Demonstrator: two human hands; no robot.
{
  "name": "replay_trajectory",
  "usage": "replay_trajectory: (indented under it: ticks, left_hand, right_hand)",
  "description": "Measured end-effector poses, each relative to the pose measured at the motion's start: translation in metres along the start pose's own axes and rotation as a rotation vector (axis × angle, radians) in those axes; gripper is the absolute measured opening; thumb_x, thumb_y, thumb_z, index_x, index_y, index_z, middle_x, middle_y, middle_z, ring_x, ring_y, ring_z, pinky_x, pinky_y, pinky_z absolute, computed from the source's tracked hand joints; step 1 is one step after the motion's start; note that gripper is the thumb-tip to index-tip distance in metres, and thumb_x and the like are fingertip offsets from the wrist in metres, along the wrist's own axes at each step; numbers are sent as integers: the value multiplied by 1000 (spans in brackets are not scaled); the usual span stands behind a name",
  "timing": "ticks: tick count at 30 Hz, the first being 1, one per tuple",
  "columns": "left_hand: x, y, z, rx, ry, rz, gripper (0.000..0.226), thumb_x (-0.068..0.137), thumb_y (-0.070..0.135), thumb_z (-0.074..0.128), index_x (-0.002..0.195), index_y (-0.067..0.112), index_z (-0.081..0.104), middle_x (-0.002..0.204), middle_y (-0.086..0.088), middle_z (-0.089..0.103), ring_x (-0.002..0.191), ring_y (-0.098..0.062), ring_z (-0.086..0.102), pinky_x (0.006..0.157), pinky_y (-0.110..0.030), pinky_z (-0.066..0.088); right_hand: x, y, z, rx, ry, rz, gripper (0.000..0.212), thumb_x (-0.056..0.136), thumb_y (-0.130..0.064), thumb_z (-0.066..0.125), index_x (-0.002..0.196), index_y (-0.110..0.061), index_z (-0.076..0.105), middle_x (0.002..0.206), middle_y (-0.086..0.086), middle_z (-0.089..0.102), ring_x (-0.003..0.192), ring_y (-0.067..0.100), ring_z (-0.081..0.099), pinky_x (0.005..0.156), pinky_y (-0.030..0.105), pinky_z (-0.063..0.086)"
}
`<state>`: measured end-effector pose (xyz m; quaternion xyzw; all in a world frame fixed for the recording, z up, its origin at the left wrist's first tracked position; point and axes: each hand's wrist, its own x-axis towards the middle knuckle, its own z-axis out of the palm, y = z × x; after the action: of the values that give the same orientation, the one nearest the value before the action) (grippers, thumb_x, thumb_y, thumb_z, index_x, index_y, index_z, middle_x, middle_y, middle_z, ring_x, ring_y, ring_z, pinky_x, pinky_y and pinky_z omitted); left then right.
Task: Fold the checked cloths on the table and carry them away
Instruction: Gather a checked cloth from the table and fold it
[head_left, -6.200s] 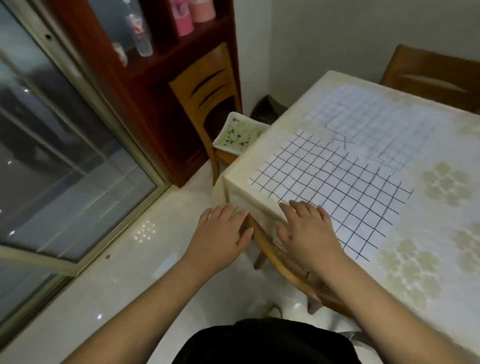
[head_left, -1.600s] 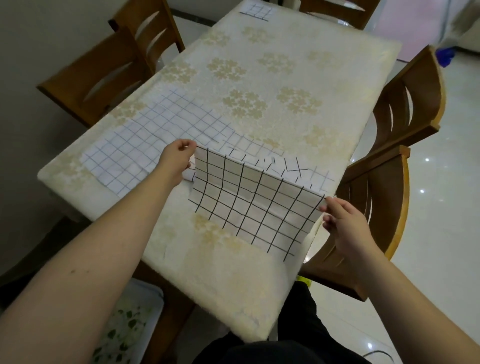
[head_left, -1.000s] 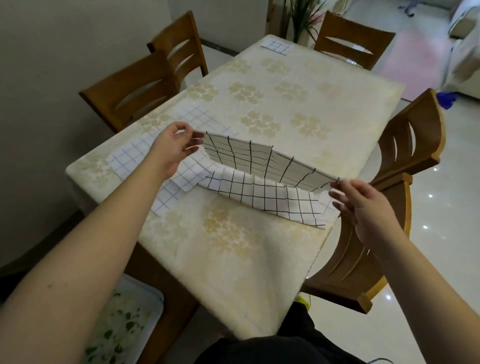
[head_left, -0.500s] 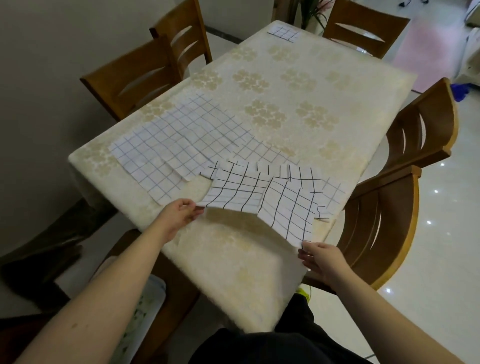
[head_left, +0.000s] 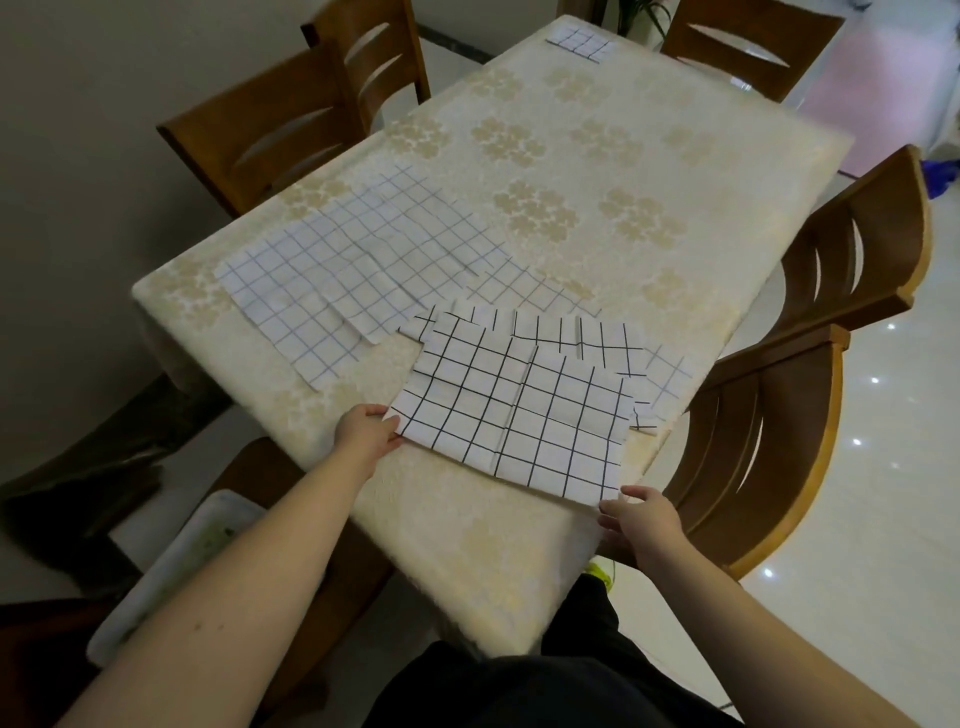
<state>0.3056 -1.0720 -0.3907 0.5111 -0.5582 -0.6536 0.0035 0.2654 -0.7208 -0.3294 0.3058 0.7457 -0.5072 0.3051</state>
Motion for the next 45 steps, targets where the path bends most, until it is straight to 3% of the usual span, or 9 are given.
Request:
replay_trajectory:
  ticks: [5, 8, 10, 13, 19, 24, 32, 37, 45]
  left_hand:
    - [1, -7, -7, 21, 6, 5, 36, 91, 0, 64, 125, -3, 55, 121, -23, 61, 97, -27, 65, 81, -31, 55]
    - [0, -9, -10, 28, 10, 18, 34, 90, 0, 64, 123, -2, 57, 121, -22, 61, 98, -26, 64, 80, -29, 55]
    - [-2, -10, -11, 33, 9, 23, 36, 90, -1, 64, 125, -2, 56, 121, -21, 61, 100, -26, 64, 82, -30, 55]
    - [-7, -11, -13, 34, 11, 29, 39, 91, -2, 63, 129, -4, 55, 121, -19, 60, 101, -27, 63, 84, -30, 54]
    - [-15, -18, -22, 52, 20, 43, 39, 91, -1, 64, 129, -3, 55, 125, -18, 59, 104, -26, 63, 82, -29, 55]
    - [-26, -25, -22, 80, -10, 49, 43, 91, -2, 63, 132, -6, 51, 120, -13, 55, 101, -25, 61, 91, -32, 53]
    - [-24, -38, -22, -17, 10, -33, 46, 92, 1, 63, 135, -6, 48, 131, -22, 56, 104, -27, 62, 89, -31, 53]
    - [-27, -39, -22, 5, 25, -50, 49, 92, 6, 65, 137, -2, 48, 126, -17, 58, 89, -19, 66, 91, -31, 53]
    - [-63, -12, -18, 116, 65, 101, 33, 93, 11, 65, 125, 7, 60, 123, -10, 63, 92, -18, 70, 91, -33, 55]
  right_hand:
    - [6, 8, 2, 4, -7, 59, 38, 87, 6, 61, 123, -3, 50, 94, 27, 65, 86, 37, 67, 82, 57, 57]
    - [4, 5, 6, -73, 32, 26, 40, 92, -6, 55, 131, -8, 44, 102, 22, 63, 86, 32, 64, 79, 50, 59]
    - [2, 2, 9, -316, 105, -105, 49, 92, -20, 54, 139, -13, 39, 120, 16, 56, 95, 31, 61, 74, 42, 56]
    - [2, 0, 17, -646, 151, -403, 54, 92, -31, 53, 142, -18, 39, 134, 12, 49, 117, 32, 51, 94, 44, 46]
    - [4, -3, 57, -1122, -82, -816, 60, 99, -44, 43, 152, -22, 27, 158, 2, 28, 145, 21, 23, 115, 41, 24]
    - [8, -15, 98, -1322, -235, -1058, 64, 102, -45, 31, 157, -20, 7, 165, 0, 4, 151, 18, 0, 120, 38, 3]
    - [49, -16, 98, -1465, -247, -1058, 65, 102, -52, 20, 157, -22, 3, 164, -4, -3, 151, 15, -3, 120, 36, -1]
    - [73, -22, 78, -1487, -215, -1036, 83, 83, -64, -11, 155, -23, -8, 163, -5, -12, 150, 15, -8, 120, 36, -2]
    - [84, -19, 76, -1426, -246, -1087, 78, 87, -63, -4, 154, -25, -7, 164, -2, -6, 151, 18, -4, 120, 38, -2]
